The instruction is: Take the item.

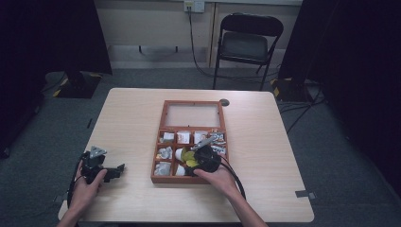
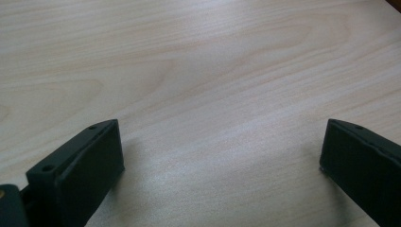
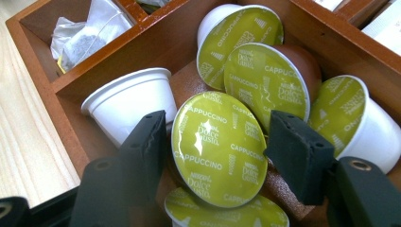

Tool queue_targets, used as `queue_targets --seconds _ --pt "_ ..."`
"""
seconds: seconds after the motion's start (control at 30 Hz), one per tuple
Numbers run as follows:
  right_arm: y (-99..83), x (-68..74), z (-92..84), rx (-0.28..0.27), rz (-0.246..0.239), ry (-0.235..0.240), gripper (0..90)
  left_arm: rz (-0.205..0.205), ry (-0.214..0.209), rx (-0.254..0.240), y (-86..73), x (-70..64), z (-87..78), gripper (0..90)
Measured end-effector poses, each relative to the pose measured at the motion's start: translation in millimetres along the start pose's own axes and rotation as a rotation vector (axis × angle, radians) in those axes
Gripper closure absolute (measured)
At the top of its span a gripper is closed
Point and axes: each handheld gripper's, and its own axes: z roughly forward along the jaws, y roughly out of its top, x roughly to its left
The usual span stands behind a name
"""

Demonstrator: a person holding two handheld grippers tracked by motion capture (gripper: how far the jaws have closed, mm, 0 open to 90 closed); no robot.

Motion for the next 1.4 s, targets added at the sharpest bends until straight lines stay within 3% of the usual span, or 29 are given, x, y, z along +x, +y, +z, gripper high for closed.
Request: queue_targets --seconds 0.7,0.73,0.77,0.9,1.07,1.4 --pt "0.6 0.1 0.0 0.027 -0.014 -0.002 39.2 0.0 0.0 0.0 0.0 0.0 0.0 0.0" --pt "0.6 -0.1 -0.1 0.028 -0.008 0.0 40.0 0.0 0.0 0.0 0.0 0.0 0.0 0.0" --pt "0.3 -0.4 -0.8 0.019 -0.006 0.003 51.2 0.001 0.0 0.0 0.0 0.0 -0.1 0.0" --pt "-1.0 -4.7 -4.3 -0.009 0.026 0.033 53.3 0.001 -0.002 0.0 -0.1 -0.1 -0.1 0.0" --pt "-0.4 -0.8 1.3 0.061 -0.004 0.018 48.1 0.0 -0.002 0.0 -0.1 -0.1 -0.1 0.0" --pt "0.6 5.3 6.2 0.104 -0.042 -0.034 49.2 0.0 -0.003 0.0 -0.2 -0.1 -0.1 0.0"
